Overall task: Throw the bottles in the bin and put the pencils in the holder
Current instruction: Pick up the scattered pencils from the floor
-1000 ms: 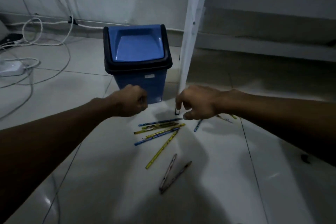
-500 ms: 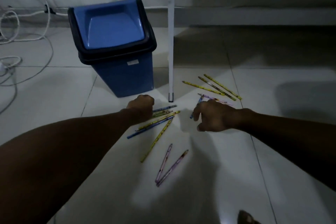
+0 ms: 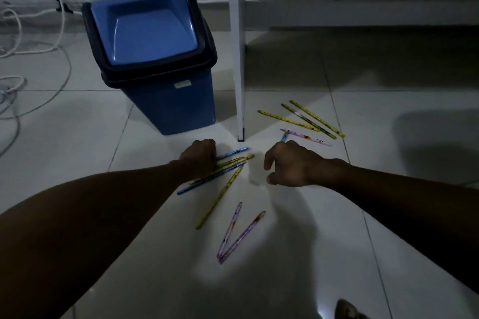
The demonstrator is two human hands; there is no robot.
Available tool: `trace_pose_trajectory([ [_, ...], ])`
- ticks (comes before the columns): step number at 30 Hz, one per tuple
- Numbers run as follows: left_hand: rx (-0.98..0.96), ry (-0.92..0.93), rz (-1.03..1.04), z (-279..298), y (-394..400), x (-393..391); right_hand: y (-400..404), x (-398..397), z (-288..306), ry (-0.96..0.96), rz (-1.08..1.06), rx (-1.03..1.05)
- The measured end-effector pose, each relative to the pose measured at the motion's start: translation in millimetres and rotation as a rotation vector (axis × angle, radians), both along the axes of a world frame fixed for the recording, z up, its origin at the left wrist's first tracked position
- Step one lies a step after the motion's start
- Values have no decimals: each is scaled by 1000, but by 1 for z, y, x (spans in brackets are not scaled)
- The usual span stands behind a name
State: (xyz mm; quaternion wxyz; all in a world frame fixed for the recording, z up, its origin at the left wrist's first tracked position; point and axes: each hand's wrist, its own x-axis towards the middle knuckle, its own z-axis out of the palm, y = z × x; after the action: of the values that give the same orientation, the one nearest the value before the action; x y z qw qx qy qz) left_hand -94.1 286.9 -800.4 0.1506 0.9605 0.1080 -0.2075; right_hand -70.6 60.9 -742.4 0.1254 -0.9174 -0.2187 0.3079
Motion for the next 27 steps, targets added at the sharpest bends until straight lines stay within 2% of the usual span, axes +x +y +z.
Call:
trace_pose_trajectory([
  [8, -164, 1, -23, 13, 14, -1, 19, 8, -5, -83, 7, 24],
  [12, -245, -12, 83, 30, 29, -17, 44, 13, -10, -137, 65, 54],
  [17, -475, -36, 351, 52, 56, -58, 89, 15, -24, -193, 216, 64],
  [22, -675, -53, 728, 59, 73, -95, 123, 18, -47, -274, 328, 63],
  [27, -742, -158, 1042, 52, 85, -113, 137, 16, -65, -321, 261, 89],
])
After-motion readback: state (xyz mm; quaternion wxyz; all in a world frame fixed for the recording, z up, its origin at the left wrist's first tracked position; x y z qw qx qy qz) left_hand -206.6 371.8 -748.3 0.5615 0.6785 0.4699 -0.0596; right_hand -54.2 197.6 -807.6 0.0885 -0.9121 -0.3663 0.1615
